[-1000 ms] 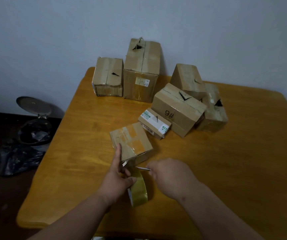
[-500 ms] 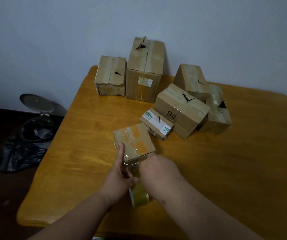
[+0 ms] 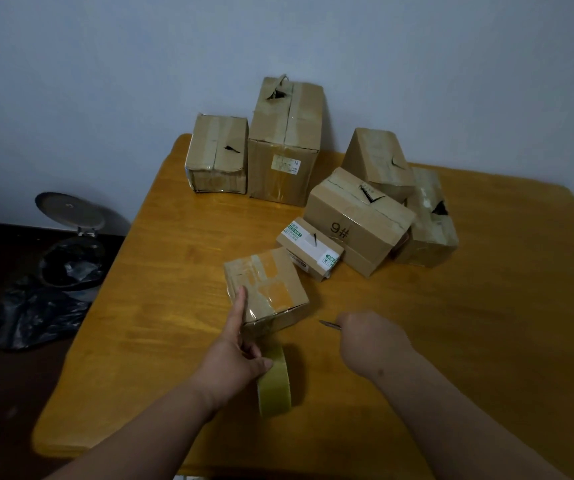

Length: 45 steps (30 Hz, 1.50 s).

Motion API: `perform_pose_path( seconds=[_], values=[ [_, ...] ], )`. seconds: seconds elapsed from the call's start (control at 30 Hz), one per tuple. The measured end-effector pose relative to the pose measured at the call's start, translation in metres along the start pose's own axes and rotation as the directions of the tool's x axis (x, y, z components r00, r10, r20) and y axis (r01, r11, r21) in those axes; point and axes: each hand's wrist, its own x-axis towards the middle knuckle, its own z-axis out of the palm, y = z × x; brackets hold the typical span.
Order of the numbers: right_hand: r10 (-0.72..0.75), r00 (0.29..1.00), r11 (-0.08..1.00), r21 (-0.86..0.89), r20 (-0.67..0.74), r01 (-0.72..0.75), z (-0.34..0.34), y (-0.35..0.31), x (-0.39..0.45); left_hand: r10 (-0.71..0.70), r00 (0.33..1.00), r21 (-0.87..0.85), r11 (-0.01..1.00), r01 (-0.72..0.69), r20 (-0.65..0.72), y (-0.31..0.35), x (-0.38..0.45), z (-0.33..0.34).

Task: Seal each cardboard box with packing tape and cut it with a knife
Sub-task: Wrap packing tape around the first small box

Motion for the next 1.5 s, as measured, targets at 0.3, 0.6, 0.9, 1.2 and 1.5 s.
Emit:
perform_pose_path(
  seconds=[0.3,0.6,0.9,1.2,1.5],
  values=[
    [0.046,0.98,0.972,0.217,0.195,-0.089,0.083,-0.001,0.014,-0.034,0.996,0.079,0.996,0.027,0.083,0.01,0.001,-0.01],
    [0.014,0.934,0.891,0.427,-0.357,0.151,0.074,-0.022,0.002,-0.051,0.991,0.053,0.998,0.045,0.12,0.017,-0.004,-0.011],
    [-0.234,0.82,0.902,0.198,-0.522,0.384,0.038,-0.064,0.025,-0.099,0.978,0.153,0.986,0.072,0.181,0.02,-0.007,-0.025],
    [-0.305,0.826,0.939,-0.006,-0.473,0.343,0.031,-0.057,0.041,-0.095,0.962,0.415,0.91,-0.02,0.254,0.018,-0.001,-0.051],
    [-0.389,0.786,0.912,-0.084,-0.48,0.401,0.023,-0.052,0.051,-0.161,0.941,0.419,0.908,0.024,0.296,0.029,-0.003,-0.059]
  ],
)
